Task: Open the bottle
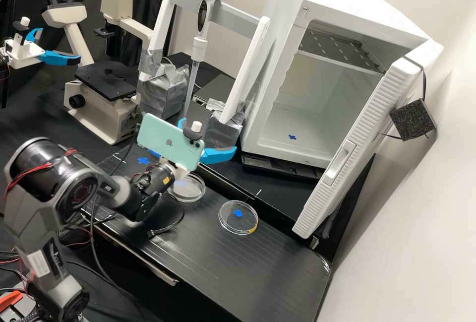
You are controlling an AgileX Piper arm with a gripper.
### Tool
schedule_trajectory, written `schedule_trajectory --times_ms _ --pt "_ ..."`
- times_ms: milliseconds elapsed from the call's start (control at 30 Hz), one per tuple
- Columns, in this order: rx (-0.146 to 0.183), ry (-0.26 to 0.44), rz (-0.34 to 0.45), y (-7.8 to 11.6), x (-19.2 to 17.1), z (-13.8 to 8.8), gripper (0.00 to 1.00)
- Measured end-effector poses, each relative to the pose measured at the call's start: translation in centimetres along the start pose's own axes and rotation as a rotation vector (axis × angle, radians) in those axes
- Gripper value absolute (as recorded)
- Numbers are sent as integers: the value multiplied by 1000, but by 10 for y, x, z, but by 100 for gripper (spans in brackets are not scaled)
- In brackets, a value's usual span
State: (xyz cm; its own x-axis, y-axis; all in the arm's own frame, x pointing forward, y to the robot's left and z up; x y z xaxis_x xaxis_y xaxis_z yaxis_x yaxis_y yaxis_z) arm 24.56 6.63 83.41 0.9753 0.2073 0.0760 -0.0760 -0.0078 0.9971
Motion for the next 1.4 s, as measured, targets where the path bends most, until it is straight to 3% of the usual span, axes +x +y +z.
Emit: schedule_trajectory --times_ms 100,267,567,900,933,1400 --pt "6 91 -13 -8 -11 -17 100" --pt "-36 157 -84 -29 -19 -32 100" --pt "-53 87 -173 -57 -15 -21 100" --pt "-57 47 -210 -68 -13 -11 100" --pt "-57 46 -211 -68 -13 -11 0" --pt "-60 18 -223 -72 -12 -6 0"
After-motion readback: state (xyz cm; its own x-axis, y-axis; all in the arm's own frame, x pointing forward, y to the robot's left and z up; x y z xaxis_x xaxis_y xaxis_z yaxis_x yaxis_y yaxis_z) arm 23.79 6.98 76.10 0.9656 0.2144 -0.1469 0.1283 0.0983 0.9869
